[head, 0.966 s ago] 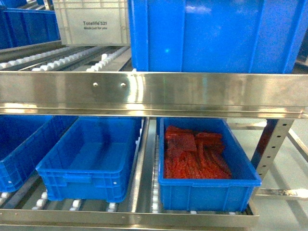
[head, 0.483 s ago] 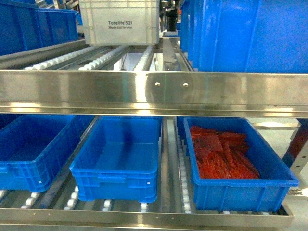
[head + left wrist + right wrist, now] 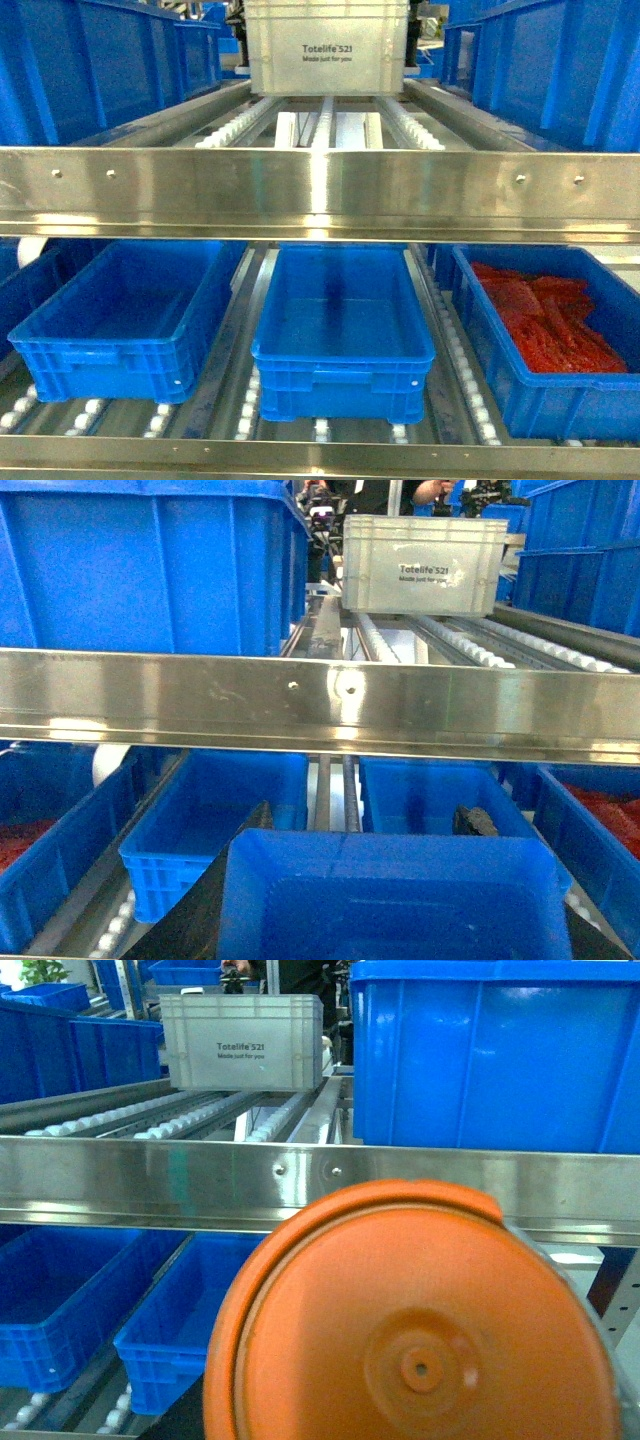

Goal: Sort blue parts and orange caps into right shelf containers

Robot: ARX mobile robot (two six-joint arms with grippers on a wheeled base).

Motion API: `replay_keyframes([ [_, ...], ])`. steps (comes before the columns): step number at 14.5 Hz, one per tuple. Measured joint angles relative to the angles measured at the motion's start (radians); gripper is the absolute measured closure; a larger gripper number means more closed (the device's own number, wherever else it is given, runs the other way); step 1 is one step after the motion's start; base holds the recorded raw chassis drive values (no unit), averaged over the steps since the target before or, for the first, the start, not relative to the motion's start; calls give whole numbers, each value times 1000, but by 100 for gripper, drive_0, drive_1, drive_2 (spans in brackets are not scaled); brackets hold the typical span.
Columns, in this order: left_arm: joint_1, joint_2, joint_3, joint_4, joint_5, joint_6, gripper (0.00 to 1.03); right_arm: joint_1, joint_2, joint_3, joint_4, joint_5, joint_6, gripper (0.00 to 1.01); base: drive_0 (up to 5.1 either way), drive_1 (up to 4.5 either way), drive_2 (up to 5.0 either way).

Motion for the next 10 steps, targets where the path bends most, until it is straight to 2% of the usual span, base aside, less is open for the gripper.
replay_keyframes([
  [10,0,0,0,0,-1,0,61,0,0,0,0,0,0,55,-493,253,253],
])
